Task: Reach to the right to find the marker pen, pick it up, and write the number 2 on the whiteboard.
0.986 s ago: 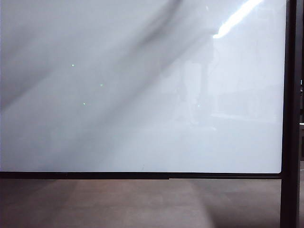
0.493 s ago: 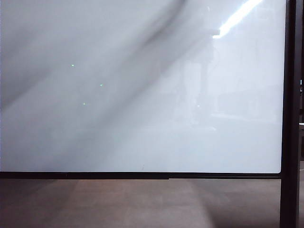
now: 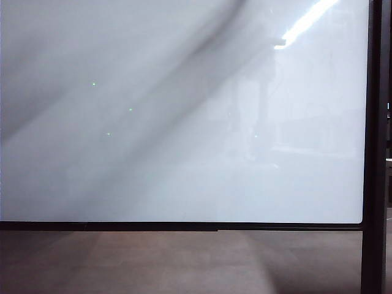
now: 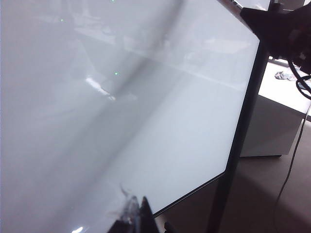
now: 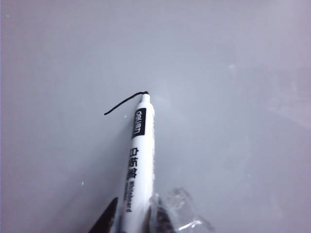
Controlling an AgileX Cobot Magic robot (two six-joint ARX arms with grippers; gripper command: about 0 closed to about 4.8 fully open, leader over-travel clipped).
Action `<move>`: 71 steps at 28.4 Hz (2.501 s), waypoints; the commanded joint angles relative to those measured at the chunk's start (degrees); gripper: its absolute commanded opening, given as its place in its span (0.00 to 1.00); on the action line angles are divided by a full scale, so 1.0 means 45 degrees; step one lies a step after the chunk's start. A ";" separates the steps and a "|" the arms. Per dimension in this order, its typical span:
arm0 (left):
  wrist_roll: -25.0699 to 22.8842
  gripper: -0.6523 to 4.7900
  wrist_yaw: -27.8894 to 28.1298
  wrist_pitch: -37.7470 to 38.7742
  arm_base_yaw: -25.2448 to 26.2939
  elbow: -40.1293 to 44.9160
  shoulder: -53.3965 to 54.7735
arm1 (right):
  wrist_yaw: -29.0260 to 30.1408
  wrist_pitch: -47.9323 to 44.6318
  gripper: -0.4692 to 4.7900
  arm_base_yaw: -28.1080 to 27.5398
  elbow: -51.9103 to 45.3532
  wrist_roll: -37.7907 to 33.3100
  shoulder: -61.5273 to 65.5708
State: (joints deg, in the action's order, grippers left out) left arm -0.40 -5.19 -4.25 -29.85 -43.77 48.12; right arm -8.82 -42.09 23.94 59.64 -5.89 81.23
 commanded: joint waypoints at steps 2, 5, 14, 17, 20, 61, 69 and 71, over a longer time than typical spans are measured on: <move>-0.0053 0.11 -0.0034 -0.0117 -0.0019 -0.0107 -0.0024 | -0.0107 0.0170 0.16 0.0000 0.0058 0.0029 -0.0073; -0.0053 0.11 -0.0034 -0.0117 -0.0019 -0.0107 -0.0024 | -0.0078 0.0442 0.16 0.0000 0.0058 0.0029 -0.0073; -0.0053 0.11 -0.0034 -0.0117 -0.0019 -0.0107 -0.0024 | -0.0024 0.0918 0.16 0.0000 0.0053 0.0024 -0.0175; -0.0058 0.11 -0.0034 -0.0117 -0.0019 -0.0107 -0.0024 | -0.0019 0.1268 0.16 0.0000 0.0058 0.0015 -0.0204; -0.0058 0.11 -0.0034 -0.0121 -0.0019 -0.0107 -0.0024 | -0.0019 0.1462 0.16 0.0000 0.0053 -0.0024 -0.0204; -0.0058 0.11 -0.0005 -0.0121 -0.0019 -0.0107 -0.0024 | 0.1758 0.3687 0.17 0.0005 0.0058 -0.0024 -0.1413; -0.0058 0.11 -0.0005 -0.0117 -0.0019 -0.0107 -0.0024 | 0.1763 0.2278 0.17 0.0005 0.0058 -0.0024 -0.0733; -0.0058 0.11 0.0000 -0.0121 -0.0019 -0.0107 -0.0024 | 0.1763 0.2259 0.17 0.0005 0.0058 -0.0024 -0.0699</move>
State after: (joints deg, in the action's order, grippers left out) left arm -0.43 -5.17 -4.03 -29.85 -43.77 48.12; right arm -1.23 -30.35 23.90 59.64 -5.96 78.15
